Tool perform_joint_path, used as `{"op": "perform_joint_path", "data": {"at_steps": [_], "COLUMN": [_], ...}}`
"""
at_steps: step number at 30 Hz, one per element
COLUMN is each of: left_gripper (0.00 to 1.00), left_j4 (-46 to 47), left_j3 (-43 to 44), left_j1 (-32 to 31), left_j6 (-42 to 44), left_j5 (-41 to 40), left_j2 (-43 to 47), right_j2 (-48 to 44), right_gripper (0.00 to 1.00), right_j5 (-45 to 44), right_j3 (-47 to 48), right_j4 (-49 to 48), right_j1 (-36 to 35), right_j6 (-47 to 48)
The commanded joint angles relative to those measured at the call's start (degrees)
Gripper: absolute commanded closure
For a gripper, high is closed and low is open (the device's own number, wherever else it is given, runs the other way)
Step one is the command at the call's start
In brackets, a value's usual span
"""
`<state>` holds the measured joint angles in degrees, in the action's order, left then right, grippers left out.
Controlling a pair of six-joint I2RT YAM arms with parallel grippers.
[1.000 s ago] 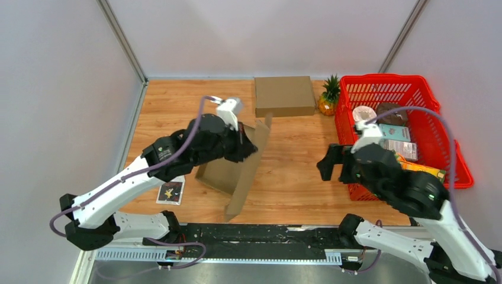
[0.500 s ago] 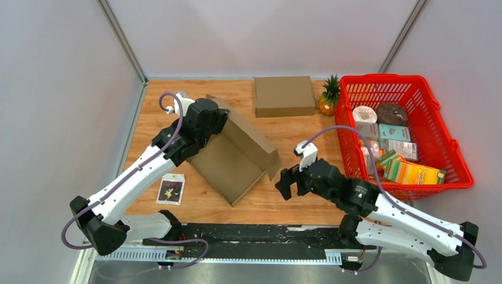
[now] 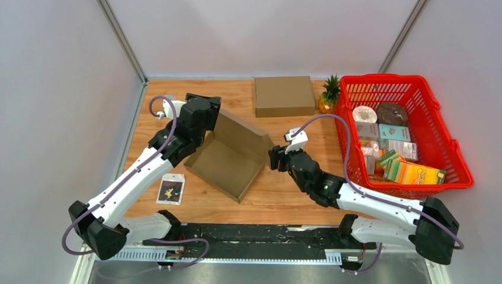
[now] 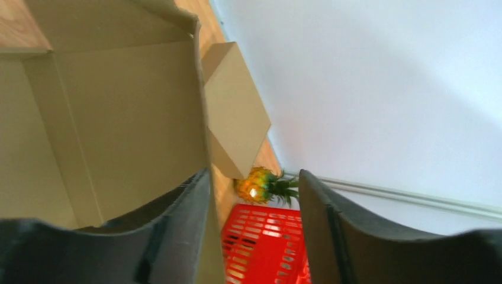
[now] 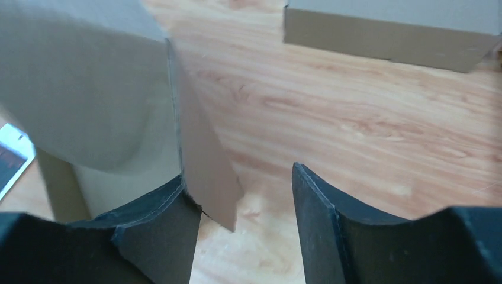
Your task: Fold the paper box
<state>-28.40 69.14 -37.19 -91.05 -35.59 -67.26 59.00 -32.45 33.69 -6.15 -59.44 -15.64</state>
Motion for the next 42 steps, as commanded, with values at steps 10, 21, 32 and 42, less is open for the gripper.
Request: {"op": "perform_joint_path", "data": {"at_steps": [10, 21, 32, 42], "left_gripper": [0.29, 0.14, 0.07, 0.1], "left_j4": [-5.1, -35.4, -35.3, -27.9], "left_j3": [-1.6, -17.4, -24.5, -30.6], "left_j1": [3.7, 15.1, 46.3, 52.0], "left_j6": [56.1, 48.6, 36.6, 30.5], "left_j5": [16.6, 13.5, 28.6, 30.0], "left_j2": [16.1, 26.8, 11.8, 9.2], "right_j2": [9.8, 14.9, 18.7, 13.4], "right_gripper": [0.46, 0.52, 1.0, 1.0], "right_j5": [25.9, 35.4, 21.9, 20.3], "right_j3": [14.7, 16.9, 17.5, 15.0], "right_j4": [1.3, 3.1, -0.8, -1.8], "right_j1": [17.4, 20.6, 20.5, 20.6], "right_j6": [4.2, 4.8, 7.3, 10.9]}}
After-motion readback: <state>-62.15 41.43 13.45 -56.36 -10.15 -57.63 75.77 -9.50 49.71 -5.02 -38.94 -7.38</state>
